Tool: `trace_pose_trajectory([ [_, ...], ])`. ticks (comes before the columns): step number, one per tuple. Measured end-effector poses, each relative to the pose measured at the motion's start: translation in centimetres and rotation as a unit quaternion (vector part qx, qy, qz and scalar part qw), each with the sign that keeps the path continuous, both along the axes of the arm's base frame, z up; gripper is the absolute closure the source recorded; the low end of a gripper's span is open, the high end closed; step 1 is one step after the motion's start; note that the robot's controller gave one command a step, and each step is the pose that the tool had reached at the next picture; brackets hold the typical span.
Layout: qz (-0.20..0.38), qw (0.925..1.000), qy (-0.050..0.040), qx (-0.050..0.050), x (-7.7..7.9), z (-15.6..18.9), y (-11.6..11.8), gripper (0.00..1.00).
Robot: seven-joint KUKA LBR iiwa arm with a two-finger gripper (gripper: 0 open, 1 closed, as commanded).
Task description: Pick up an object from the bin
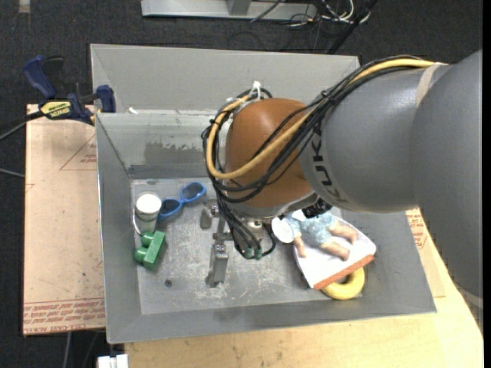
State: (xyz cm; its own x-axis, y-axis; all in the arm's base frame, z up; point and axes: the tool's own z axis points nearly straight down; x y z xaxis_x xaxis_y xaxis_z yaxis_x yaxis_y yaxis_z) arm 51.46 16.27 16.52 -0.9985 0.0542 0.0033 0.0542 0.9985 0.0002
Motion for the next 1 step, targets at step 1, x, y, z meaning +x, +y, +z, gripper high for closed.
trace_pose_trajectory([
  [1, -0.078, 0.9969, -0.0015, 0.001, 0.34, -0.99, 1.38, 0.00],
])
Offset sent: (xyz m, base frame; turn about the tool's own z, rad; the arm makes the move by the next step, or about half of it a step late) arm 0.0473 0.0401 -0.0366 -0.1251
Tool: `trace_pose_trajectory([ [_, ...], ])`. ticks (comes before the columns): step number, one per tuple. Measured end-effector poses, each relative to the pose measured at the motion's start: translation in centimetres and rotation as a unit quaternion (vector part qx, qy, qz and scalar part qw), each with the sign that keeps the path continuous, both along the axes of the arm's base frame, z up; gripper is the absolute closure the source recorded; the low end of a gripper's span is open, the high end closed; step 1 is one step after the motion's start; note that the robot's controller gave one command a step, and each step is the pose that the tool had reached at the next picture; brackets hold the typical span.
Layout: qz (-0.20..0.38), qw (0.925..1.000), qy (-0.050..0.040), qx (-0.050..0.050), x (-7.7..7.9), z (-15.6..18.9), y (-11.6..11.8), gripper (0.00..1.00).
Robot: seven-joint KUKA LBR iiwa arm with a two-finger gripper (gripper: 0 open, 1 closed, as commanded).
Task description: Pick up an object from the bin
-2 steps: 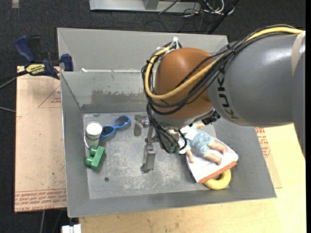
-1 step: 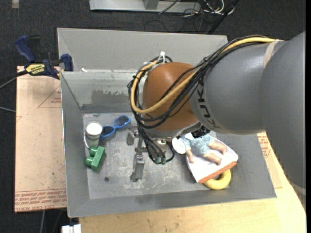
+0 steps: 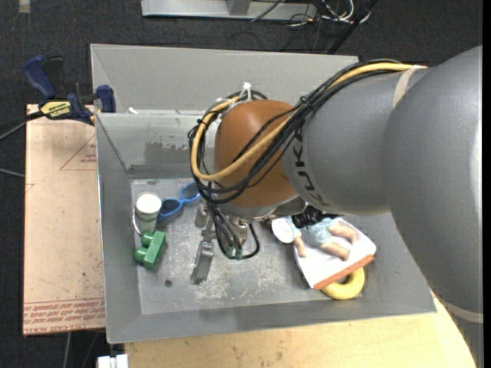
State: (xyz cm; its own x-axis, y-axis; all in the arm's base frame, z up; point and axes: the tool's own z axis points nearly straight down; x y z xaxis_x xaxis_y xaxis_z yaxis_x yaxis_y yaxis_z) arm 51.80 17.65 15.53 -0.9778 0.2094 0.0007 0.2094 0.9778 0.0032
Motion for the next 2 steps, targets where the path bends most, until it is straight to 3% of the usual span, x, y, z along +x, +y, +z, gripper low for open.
trace_pose_trajectory([
  [1, 0.091, 0.9958, -0.0012, -0.001, 2.6, -1.4, 1.5, 0.00],
  [2, 0.128, 0.9917, -0.0040, 0.001, 4.9, -5.4, 1.7, 0.00],
])
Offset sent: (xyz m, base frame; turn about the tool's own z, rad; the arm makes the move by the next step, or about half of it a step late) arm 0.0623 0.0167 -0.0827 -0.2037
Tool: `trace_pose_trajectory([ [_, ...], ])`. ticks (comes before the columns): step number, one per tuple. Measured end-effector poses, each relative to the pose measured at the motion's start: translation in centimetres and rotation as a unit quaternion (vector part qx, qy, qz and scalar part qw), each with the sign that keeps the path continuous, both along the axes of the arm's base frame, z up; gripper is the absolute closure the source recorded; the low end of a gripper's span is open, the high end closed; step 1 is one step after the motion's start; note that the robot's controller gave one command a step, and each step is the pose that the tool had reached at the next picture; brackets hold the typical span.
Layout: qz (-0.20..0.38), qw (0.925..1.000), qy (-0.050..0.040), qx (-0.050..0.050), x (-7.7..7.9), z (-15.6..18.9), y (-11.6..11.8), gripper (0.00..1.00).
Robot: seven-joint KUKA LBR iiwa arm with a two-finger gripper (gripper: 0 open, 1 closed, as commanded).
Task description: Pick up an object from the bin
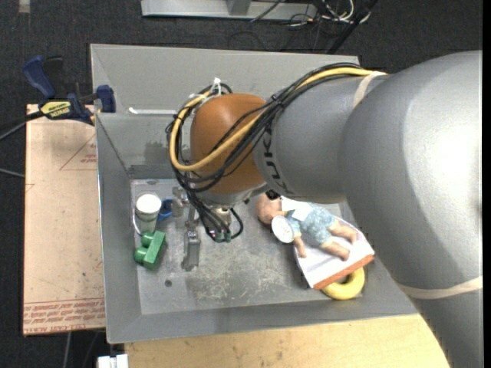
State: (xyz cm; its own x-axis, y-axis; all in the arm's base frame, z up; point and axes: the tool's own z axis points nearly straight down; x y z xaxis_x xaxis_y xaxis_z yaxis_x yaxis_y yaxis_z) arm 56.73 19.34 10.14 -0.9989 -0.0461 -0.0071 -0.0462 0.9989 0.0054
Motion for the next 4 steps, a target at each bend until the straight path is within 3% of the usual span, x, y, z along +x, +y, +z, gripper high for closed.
trace_pose_trajectory([
  [1, -0.021, 0.9998, 0.0046, -0.002, 0.0, -2.1, 0.8, 0.00],
  [2, 0.063, 0.9980, -0.0005, -0.001, -2.2, -2.7, 3.8, 0.00],
  [3, -0.033, 0.9994, 0.0021, -0.004, 1.5, -3.0, 5.2, 1.00],
  [4, -0.033, 0.9994, 0.0021, -0.004, 1.5, -3.0, 5.2, 1.00],
])
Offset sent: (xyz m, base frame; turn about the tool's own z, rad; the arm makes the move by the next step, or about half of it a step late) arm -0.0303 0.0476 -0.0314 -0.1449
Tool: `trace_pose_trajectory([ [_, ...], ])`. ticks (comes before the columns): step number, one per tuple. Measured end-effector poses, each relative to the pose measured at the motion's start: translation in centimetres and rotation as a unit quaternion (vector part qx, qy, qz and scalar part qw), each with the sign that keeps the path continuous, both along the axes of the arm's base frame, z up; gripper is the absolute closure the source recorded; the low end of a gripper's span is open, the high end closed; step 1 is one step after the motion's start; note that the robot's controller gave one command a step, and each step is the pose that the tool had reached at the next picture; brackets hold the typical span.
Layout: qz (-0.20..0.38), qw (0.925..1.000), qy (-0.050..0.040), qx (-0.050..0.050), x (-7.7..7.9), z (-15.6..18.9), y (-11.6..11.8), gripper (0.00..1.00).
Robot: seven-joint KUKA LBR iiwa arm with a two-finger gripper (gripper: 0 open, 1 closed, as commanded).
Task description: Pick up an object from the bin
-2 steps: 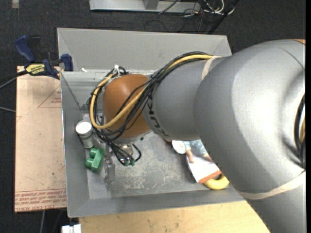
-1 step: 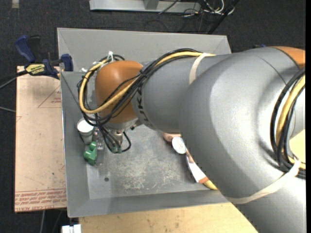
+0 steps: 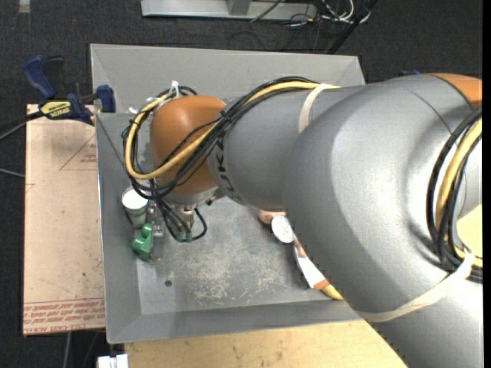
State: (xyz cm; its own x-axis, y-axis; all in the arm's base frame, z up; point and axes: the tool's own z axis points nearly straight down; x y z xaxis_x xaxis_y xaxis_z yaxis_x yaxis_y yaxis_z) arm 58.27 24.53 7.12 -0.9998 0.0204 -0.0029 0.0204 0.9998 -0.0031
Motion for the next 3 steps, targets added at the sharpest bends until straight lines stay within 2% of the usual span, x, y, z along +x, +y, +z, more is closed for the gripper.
trace_pose_trajectory([
  [1, -0.011, 0.9999, -0.0015, 0.001, 1.5, 8.7, -0.1, 1.00],
  [2, -0.012, 0.9999, -0.0014, 0.001, 1.5, 8.7, -0.1, 1.00],
  [3, -0.013, 0.9999, 0.0007, 0.001, 1.8, 13.8, -0.8, 1.00],
])
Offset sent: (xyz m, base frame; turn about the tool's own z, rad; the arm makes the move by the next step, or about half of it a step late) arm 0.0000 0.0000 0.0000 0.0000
